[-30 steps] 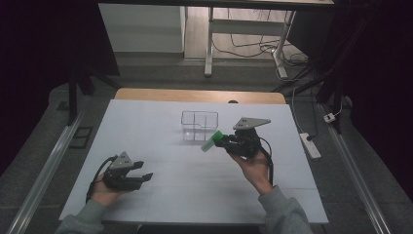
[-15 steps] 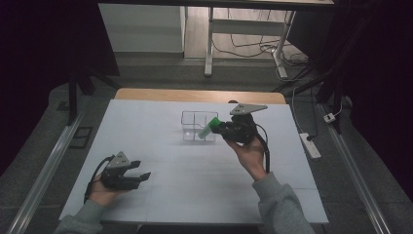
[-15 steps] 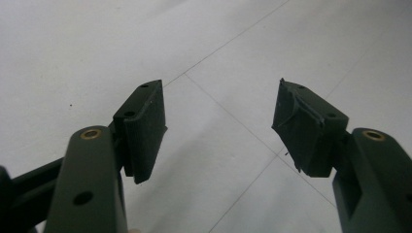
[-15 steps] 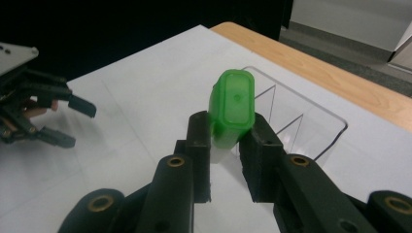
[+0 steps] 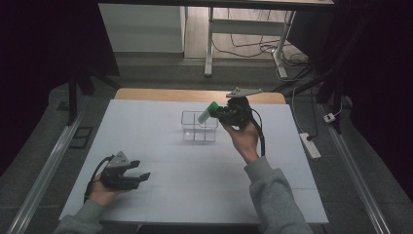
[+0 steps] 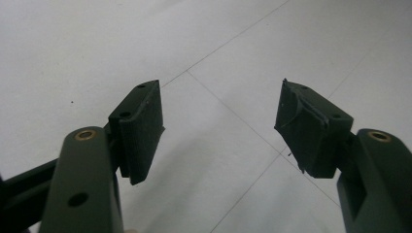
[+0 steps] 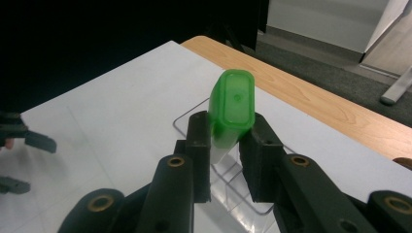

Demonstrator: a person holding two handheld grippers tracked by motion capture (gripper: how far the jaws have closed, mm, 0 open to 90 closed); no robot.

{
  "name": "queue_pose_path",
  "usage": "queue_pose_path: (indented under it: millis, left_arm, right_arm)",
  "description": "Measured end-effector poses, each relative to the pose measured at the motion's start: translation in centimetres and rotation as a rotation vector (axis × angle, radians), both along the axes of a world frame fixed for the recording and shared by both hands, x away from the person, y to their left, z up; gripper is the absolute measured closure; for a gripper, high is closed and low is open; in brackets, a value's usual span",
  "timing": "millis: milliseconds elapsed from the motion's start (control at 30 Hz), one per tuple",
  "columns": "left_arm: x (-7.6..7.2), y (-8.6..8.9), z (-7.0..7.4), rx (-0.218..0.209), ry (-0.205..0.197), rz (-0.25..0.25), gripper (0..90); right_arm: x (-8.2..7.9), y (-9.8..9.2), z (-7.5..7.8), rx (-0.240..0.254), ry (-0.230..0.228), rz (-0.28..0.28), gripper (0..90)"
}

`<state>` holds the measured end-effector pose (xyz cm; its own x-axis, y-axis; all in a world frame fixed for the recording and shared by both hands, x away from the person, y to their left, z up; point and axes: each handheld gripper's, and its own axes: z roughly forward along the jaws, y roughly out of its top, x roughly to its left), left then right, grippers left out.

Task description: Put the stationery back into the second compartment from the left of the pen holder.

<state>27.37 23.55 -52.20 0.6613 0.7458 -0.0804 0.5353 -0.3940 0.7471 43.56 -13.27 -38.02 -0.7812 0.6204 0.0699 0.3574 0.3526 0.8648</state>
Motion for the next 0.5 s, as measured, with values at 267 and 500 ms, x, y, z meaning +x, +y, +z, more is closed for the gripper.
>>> queue_pose_path:
  millis: [267,500]
  left_arm:
    - [0.1,0.1,-0.2,0.005,0.008,0.002,33.2]
    - [0.2,0.1,-0.2,0.007,0.013,0.001,33.0]
  right_arm:
    - [1.8,0.7,-1.3,-0.031,0.021,-0.028,73.4]
    - [1.8,0.7,-2.7,-0.061,0.038,-0.040,53.5]
